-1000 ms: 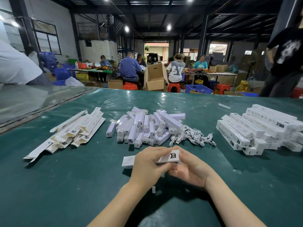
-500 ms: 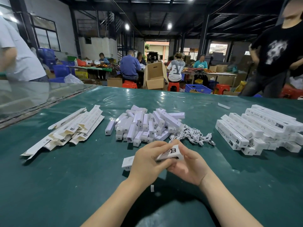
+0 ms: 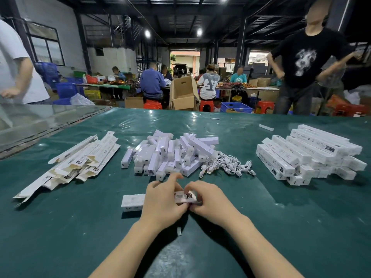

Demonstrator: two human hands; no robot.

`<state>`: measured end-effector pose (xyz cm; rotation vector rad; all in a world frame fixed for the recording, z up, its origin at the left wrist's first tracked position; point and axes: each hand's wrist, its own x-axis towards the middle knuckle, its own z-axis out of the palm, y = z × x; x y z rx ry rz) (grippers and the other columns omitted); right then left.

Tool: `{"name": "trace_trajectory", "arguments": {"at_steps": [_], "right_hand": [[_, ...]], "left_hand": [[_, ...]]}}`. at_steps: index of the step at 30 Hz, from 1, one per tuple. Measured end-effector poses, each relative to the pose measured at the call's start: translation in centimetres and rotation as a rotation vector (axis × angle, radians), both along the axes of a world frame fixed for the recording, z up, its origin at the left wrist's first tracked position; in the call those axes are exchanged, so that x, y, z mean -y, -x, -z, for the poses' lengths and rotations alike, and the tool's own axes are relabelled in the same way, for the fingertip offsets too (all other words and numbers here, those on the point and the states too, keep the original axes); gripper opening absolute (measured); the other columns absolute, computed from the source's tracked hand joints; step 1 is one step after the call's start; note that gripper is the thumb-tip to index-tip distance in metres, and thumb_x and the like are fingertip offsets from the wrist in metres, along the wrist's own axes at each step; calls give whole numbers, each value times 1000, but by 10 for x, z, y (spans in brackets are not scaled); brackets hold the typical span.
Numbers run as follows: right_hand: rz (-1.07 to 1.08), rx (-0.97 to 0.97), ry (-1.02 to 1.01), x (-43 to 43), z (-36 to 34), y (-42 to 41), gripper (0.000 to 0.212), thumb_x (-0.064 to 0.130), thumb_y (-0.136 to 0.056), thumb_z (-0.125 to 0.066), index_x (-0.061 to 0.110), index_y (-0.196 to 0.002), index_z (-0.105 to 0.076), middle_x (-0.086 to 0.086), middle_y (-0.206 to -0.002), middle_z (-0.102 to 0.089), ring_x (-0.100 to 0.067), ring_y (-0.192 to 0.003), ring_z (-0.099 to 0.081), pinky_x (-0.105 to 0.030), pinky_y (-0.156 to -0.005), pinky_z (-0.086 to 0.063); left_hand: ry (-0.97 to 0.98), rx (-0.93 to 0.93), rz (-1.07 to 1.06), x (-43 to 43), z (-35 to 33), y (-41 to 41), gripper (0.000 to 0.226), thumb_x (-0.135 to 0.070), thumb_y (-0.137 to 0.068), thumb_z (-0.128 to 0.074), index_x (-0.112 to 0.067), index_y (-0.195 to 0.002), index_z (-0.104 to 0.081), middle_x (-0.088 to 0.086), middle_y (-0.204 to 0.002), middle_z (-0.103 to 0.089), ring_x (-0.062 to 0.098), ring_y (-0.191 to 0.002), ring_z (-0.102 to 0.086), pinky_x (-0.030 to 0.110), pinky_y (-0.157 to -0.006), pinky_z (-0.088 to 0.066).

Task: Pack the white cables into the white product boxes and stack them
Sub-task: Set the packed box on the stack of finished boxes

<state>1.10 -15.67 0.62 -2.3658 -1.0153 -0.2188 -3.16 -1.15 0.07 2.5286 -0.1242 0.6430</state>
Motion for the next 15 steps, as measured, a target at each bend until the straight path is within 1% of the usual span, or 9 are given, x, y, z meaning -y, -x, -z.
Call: {"name": "trace_trajectory", "arguments": {"at_steps": [2, 4, 6, 8, 9, 11, 12, 13, 15], "right_hand": [[7, 12, -29, 3, 3, -3, 23, 5, -73, -61, 12, -95, -62, 0, -82, -55, -15, -72, -43, -26, -66, -33], [44, -16, -174, 8, 3, -6, 19, 0, -70, -66, 10, -85, -63, 4, -70, -50, -13, -63, -42, -19, -60, -32], [108, -113, -415, 18, -2, -14, 20, -6, -67, -70, 12, -73, -62, 10, -58, -45, -4, -52, -39, -13, -53, -30], [183, -239, -724, 37, -13, -24, 30, -12, -67, -71, 15, -67, -59, 10, -50, -47, 0, -45, -41, -10, -48, -31], [243, -250, -889, 49, -18, -29, 31, -13, -69, -69, 16, -68, -58, 10, -50, -52, 2, -45, -45, -8, -48, -34], [432, -145, -1131, 73, -24, -39, 31, -10, -74, -67, 18, -71, -55, 12, -59, -60, 4, -51, -54, -5, -51, -40], [569, -58, -1163, 84, -26, -44, 30, -7, -77, -67, 19, -73, -53, 11, -66, -60, 2, -56, -56, -5, -52, -40], [718, 22, -1146, 93, -28, -50, 25, -3, -78, -67, 18, -75, -54, 9, -72, -59, -7, -63, -57, -8, -54, -40], [952, 99, -1041, 111, -30, -64, 14, 3, -79, -66, 12, -86, -58, -6, -86, -63, -24, -76, -56, -22, -64, -43]], "left_hand": [[58, 43, -38, 3, 0, 2, 49, -36, -69, -59, -27, -116, -48, -23, -90, -54, 5, -101, -54, 31, -107, -13], [101, 156, -35, 7, -1, 3, 47, -32, -63, -54, -24, -110, -55, -21, -95, -54, 8, -99, -52, 39, -108, -17], [151, 276, -40, 9, 1, 3, 44, -25, -61, -56, -18, -104, -61, -16, -94, -57, 10, -91, -49, 38, -104, -25], [225, 269, -62, 9, 2, 1, 39, -21, -65, -59, -16, -103, -61, -13, -93, -59, 9, -89, -48, 36, -101, -28], [268, 232, -72, 8, 3, 0, 35, -18, -69, -61, -17, -103, -61, -14, -92, -58, 9, -90, -50, 38, -100, -31], [342, 169, -87, 6, 4, -2, 29, -9, -73, -64, -19, -100, -60, -17, -88, -57, 10, -89, -54, 41, -96, -36], [358, 151, -87, 6, 5, -4, 28, -6, -74, -64, -19, -98, -60, -19, -86, -56, 10, -88, -54, 41, -95, -38], [360, 138, -84, 6, 5, -5, 25, -5, -74, -64, -19, -95, -60, -19, -84, -55, 9, -86, -53, 40, -94, -39], [343, 116, -77, 6, 6, -6, 21, -5, -74, -63, -18, -91, -61, -20, -82, -54, 7, -83, -51, 37, -92, -40]]}}
